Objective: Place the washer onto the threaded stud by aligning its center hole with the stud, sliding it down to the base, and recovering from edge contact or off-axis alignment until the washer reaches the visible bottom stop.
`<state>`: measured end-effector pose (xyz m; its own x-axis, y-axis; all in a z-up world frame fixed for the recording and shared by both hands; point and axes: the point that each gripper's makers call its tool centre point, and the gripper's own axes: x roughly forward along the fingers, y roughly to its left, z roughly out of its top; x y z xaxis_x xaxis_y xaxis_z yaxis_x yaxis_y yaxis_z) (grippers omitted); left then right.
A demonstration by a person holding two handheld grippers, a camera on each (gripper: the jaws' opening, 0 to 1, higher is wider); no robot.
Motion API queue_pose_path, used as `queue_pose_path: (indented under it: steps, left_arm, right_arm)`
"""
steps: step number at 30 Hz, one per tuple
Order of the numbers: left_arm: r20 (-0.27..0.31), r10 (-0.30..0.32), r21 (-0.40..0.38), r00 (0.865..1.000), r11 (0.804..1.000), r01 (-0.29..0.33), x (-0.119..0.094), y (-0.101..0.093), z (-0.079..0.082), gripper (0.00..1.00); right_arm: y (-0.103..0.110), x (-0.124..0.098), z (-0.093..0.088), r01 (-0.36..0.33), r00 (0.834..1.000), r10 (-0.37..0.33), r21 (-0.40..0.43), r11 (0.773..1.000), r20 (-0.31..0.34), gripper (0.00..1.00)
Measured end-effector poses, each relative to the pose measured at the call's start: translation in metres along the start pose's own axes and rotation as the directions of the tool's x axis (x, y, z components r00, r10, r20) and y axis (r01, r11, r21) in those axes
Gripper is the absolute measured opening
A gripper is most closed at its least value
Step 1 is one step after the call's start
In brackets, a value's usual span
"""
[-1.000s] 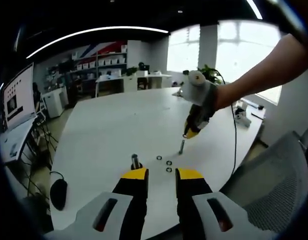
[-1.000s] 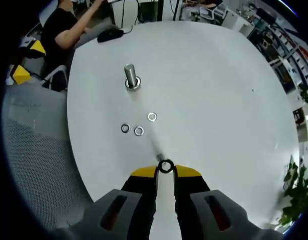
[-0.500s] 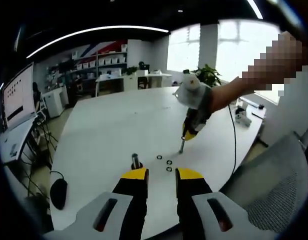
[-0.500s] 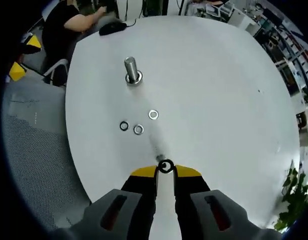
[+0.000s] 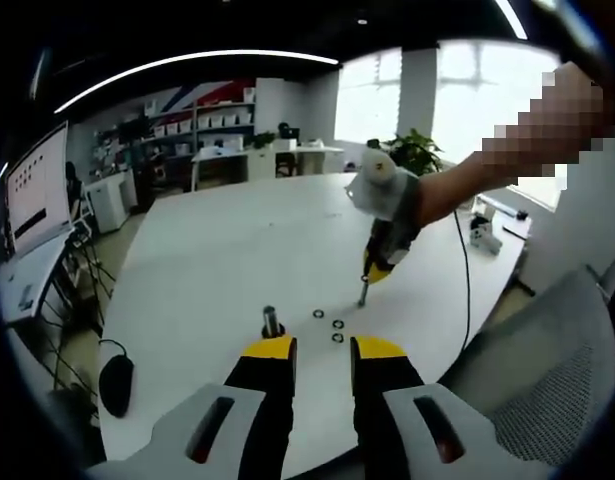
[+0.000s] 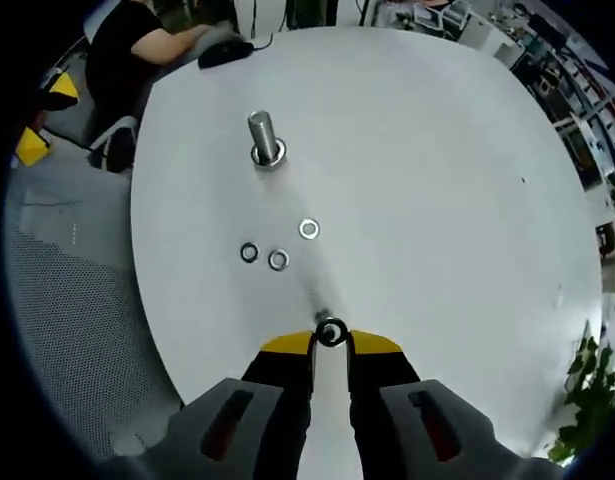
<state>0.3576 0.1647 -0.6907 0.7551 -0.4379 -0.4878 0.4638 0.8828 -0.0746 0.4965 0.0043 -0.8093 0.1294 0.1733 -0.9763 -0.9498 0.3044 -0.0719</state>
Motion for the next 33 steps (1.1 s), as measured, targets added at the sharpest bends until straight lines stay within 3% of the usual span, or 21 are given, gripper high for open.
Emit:
queue_pose_path:
  steps: [33]
  left_arm:
    - [-0.010, 0.013, -0.007, 1.000, 1.000, -0.013, 0.000, 0.003, -0.002, 0.19]
  right_arm:
    - [0.002, 0.019, -0.010, -0.016, 0.999, 0.017, 0.007, 1.000, -0.033, 0.14]
